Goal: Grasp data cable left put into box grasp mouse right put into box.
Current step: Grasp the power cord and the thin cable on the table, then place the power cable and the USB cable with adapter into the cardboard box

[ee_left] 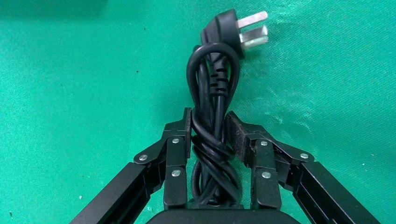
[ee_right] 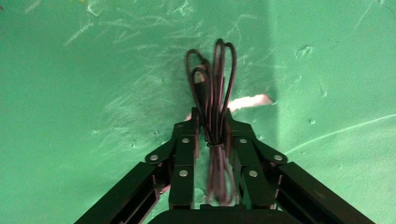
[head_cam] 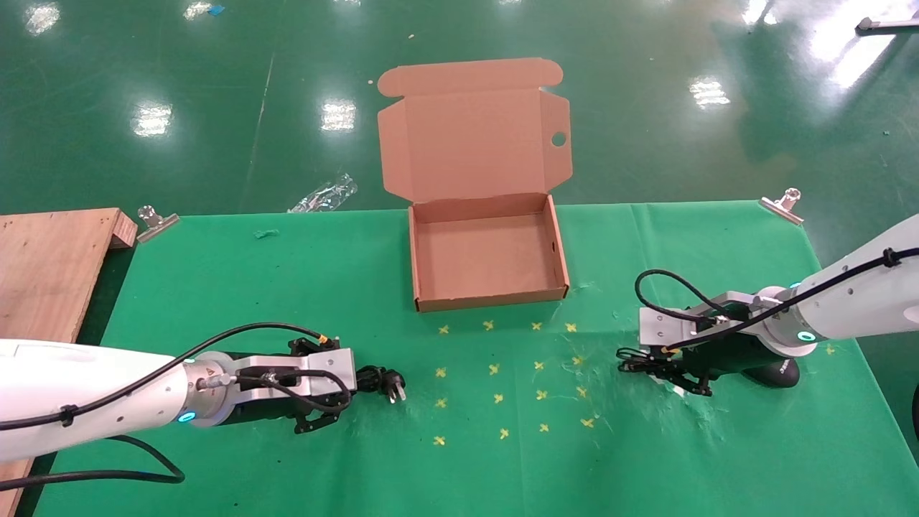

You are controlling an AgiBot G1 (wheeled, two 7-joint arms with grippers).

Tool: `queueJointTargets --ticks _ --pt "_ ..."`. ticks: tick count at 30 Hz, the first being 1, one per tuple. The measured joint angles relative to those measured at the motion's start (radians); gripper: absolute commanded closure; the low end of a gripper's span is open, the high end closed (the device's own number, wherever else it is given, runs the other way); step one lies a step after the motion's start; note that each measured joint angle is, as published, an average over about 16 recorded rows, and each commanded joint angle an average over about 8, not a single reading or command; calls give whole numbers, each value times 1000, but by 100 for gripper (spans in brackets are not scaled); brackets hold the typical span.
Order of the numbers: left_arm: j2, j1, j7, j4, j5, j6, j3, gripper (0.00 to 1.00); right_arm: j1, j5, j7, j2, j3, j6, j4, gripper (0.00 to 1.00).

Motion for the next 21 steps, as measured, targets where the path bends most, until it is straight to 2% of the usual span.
queueJointTargets --ticks 12,21 --pt "4 -5 11 17 -5 -2 1 100 10 24 -5 9 13 -13 16 100" --pt "6 -9 21 27 -13 -2 0 100 31 68 17 41 44 -42 77 100"
